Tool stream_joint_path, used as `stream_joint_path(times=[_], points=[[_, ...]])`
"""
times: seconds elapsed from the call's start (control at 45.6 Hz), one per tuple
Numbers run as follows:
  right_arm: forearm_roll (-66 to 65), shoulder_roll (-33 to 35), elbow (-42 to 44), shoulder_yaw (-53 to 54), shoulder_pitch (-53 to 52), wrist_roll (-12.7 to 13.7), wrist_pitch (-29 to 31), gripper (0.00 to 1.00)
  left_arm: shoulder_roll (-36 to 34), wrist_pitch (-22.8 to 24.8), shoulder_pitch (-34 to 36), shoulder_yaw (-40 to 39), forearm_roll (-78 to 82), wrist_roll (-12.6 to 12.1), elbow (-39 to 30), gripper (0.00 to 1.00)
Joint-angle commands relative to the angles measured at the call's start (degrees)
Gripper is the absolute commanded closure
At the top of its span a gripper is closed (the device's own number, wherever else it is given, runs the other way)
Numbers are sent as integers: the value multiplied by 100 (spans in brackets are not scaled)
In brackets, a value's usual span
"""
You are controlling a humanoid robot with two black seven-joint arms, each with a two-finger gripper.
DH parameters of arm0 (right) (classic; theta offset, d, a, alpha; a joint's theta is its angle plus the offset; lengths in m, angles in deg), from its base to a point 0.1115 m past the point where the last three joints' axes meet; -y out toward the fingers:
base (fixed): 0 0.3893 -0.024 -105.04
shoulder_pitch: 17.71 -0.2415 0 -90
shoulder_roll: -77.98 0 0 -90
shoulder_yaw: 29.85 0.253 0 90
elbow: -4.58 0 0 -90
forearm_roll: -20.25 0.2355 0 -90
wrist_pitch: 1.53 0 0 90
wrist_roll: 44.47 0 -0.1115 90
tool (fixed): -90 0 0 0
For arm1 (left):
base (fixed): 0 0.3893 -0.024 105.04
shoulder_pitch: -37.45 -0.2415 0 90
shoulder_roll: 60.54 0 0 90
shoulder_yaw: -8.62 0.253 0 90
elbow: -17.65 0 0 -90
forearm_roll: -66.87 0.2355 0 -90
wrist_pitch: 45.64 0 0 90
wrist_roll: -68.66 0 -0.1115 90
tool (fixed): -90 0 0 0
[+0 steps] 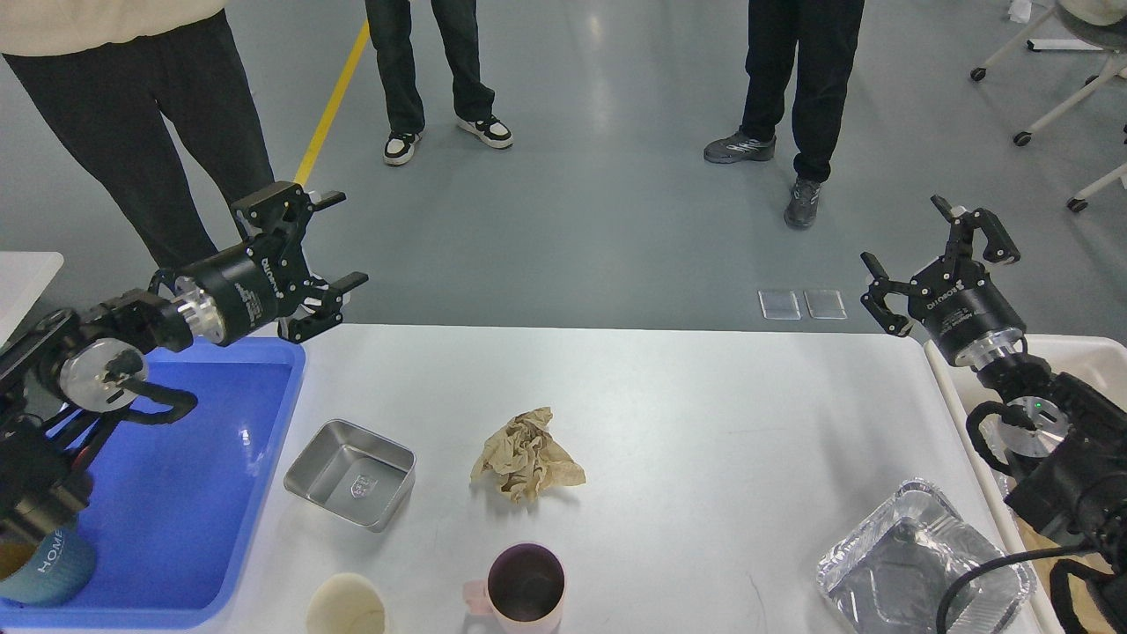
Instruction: Tidy desktop
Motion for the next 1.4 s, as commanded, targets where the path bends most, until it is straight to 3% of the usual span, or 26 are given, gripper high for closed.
stream_joint_path(times=[0.0,0.132,0.219,0.307,0.373,0.943,1.119,1.272,1.382], points=[[-3,2,-55,-9,0,0,-1,0,-1381,-202,-993,-149,-15,-62,-1842,4],[-11,11,-55,-9,17,0,8,0,-2480,-54,-2092,-1035,-94,-53,-2696,4],[-20,29,-55,-9,44,0,8,0,-3008,464,-2892,-2081,-234,-88,-2855,4],[-47,37,-55,-9,61,-9,8,0,-3299,939,-3350,-2785,-278,-307,-2855,4],[-47,46,-55,-9,70,-9,8,0,-3308,1291,-3535,-3163,-278,-606,-2820,4],[-47,55,-55,-9,61,-9,8,0,-3308,1881,-3720,-3208,187,-818,-2627,4],[-47,11,-117,-9,70,-9,8,0,-3299,2459,-3720,-3076,643,-1344,-2644,4],[-47,20,-161,-9,70,-9,8,0,-3255,3084,-3728,-3067,1347,-1415,-2653,5],[-47,2,-170,-9,70,-9,8,0,-3220,3179,-3737,-3058,1751,-1617,-2679,5]])
